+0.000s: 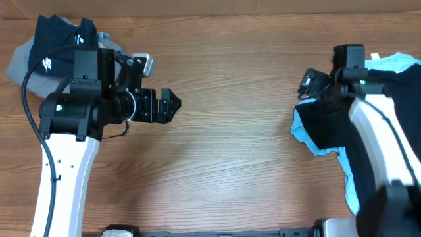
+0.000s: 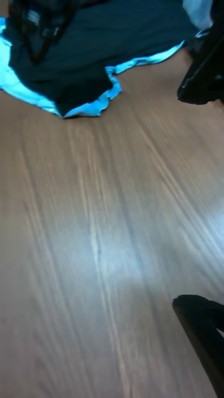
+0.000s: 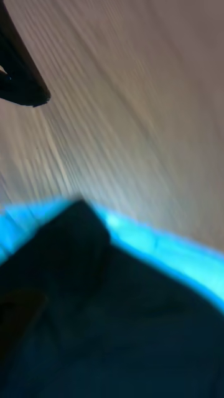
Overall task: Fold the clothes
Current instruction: 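Reach the right gripper to the black T-shirt's edge and grasp it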
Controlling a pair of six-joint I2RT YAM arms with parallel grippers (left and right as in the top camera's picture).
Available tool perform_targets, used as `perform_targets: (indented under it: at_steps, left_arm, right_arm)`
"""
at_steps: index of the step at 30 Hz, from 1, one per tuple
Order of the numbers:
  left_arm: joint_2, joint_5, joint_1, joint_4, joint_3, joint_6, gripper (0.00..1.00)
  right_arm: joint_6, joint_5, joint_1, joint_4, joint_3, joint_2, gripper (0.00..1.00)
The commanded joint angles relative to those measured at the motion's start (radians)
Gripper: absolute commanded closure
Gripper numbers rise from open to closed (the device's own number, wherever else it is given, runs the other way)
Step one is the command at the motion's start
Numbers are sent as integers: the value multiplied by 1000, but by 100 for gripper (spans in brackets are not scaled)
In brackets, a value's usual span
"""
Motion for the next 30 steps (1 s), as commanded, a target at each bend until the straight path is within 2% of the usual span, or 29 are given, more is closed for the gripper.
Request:
perform_targets:
  at_steps: [1, 2, 7, 9, 10, 16, 17, 19, 20, 23, 28, 30]
  left_arm:
    - [9, 38, 6, -7, 30, -8, 0]
    - [9, 39, 6, -6, 30, -18, 0]
    - [9, 45, 6, -6, 30, -43, 0]
    - [9, 44, 6, -5, 30, -43, 0]
    - [9, 44, 6, -3, 30, -43, 0]
    - [9, 44, 6, -1, 30, -43, 0]
    - [9, 44, 6, -1, 30, -43, 0]
    - [9, 45, 6, 1, 30, -44, 0]
    - [9, 45, 6, 3, 30, -43, 0]
    - [9, 45, 6, 11, 30, -44, 0]
    - [9, 44, 6, 12, 30, -43, 0]
    - [9, 44, 6, 15, 30, -43, 0]
  right_arm:
    - [23, 40, -42, 22, 19, 96, 7]
    - [23, 40, -50, 32, 19, 127, 10]
    - [23, 14, -60, 68, 18, 229, 34]
    - [23, 14, -60, 79, 16, 245, 50]
    - [24, 14, -60, 89, 11, 249, 53]
    - [27, 27, -61, 128, -6, 277, 51]
    - [27, 34, -61, 135, -6, 289, 47]
    - [27, 32, -61, 141, -6, 307, 46]
    - [28, 32, -61, 142, -8, 312, 47]
    - [27, 37, -61, 140, -8, 319, 62]
    - [27, 41, -63, 132, -8, 319, 64]
    - [27, 41, -63, 130, -8, 319, 73]
